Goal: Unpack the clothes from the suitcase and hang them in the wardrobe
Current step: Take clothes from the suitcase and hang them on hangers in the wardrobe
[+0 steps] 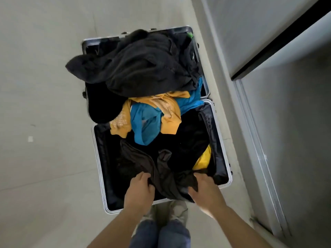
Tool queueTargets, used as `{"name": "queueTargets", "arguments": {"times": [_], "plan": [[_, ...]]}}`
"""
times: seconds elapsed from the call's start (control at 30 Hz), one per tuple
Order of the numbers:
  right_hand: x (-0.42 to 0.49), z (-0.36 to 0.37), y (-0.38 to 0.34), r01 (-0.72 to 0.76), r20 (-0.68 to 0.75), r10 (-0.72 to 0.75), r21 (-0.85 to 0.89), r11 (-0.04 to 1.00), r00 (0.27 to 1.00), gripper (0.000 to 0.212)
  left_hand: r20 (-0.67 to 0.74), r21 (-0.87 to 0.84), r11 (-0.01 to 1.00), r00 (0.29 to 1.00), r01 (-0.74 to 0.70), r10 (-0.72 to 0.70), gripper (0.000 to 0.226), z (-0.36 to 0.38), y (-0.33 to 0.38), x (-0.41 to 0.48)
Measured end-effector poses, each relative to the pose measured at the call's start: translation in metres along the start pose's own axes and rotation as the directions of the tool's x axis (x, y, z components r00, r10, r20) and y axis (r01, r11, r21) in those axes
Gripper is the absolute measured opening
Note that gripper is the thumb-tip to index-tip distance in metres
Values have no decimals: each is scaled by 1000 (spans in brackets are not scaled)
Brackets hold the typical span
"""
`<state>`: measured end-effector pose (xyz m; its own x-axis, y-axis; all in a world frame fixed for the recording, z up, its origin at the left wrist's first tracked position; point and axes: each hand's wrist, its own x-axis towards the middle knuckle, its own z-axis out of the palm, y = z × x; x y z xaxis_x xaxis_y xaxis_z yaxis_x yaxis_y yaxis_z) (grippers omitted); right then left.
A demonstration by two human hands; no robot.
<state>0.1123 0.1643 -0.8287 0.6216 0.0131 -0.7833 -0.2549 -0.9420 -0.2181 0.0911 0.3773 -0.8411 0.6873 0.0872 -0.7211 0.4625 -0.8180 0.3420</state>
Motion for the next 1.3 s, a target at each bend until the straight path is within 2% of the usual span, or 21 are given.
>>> {"name": "queueTargets", "arguments": {"times": [0.1, 0.2, 0.23, 0.3, 0.37, 0.43, 0.47, 0.53, 0.57, 0.63, 0.7, 0.77, 0.8, 0.87, 0.9, 0.93, 1.0, 1.13, 1.2, 1.27, 1.3], "plan": [[36, 47, 23, 36, 120, -21, -131, 991, 993, 74, 105, 198, 978, 994, -58, 38, 59, 43, -22, 32], [63, 76, 37, 103, 208, -53, -239, 966, 977, 85, 217, 445, 839, 946, -314, 240, 80, 67, -32, 53], [72, 86, 42, 118, 223, -61, -252, 961, 973, 79, 249, 479, 795, 926, -372, 283, 79, 78, -35, 60], [83, 95, 47, 115, 217, -66, -222, 968, 974, 51, 308, 522, 755, 913, -397, 267, 59, 90, -41, 70], [86, 96, 52, 75, 179, -45, -164, 984, 983, 24, 388, 558, 741, 907, -373, 165, 40, 94, -45, 73], [80, 88, 54, 43, 166, -35, -46, 998, 985, 18, 445, 534, 770, 890, -350, 96, 35, 93, -48, 67], [78, 83, 54, 20, 157, -29, 58, 998, 987, 17, 436, 457, 834, 895, -308, 91, 32, 92, -49, 62], [69, 64, 48, -30, 111, -4, 307, 951, 994, 16, 274, 148, 979, 957, -142, 97, 25, 83, -45, 48], [64, 54, 44, -47, 82, 12, 442, 896, 997, 16, 179, -51, 997, 982, -54, 62, 24, 75, -40, 40], [44, 19, 31, -79, 49, 62, 657, 750, 997, 19, 32, -347, 937, 999, 40, -31, 29, 48, -23, 19], [20, -20, 15, -114, 62, 105, 776, 620, 993, 23, -57, -532, 845, 994, 45, -88, 33, 15, -2, -2], [-2, -58, -2, -157, 94, 149, 851, 501, 984, 23, -67, -682, 727, 983, 81, -173, 35, -16, 21, -16], [-16, -78, -12, -178, 114, 171, 887, 426, 979, 23, -41, -773, 624, 973, 111, -225, 36, -34, 34, -26], [-47, -117, -32, -212, 170, 177, 944, 254, 969, 27, 79, -933, 314, 954, 173, -290, 33, -73, 60, -47], [-65, -137, -43, -223, 199, 147, 960, 168, 969, 28, 139, -965, 179, 951, 193, -277, 32, -93, 73, -61], [-89, -161, -54, -226, 216, 98, 968, 106, 972, 31, 164, -976, 106, 960, 192, -228, 33, -118, 88, -79], [-134, -198, -71, -203, 205, -37, 978, 52, 978, 35, 142, -978, 133, 977, 163, -156, 42, -159, 113, -120], [-222, -267, -99, -47, 82, -277, 990, 132, 957, 47, 64, -927, 373, 997, 42, 48, 55, -235, 142, -206], [-262, -299, -113, 8, 46, -300, 984, 176, 953, 52, 65, -860, 511, 992, 1, 108, 43, -263, 151, -242], [-303, -327, -127, 78, -6, -328, 975, 207, 945, 55, -26, -766, 637, 994, -87, 106, 12, -288, 162, -273], [-318, -342, -133, 107, -27, -327, 968, 228, 945, 53, -89, -735, 666, 992, -127, 91, 5, -301, 168, -285]]}}
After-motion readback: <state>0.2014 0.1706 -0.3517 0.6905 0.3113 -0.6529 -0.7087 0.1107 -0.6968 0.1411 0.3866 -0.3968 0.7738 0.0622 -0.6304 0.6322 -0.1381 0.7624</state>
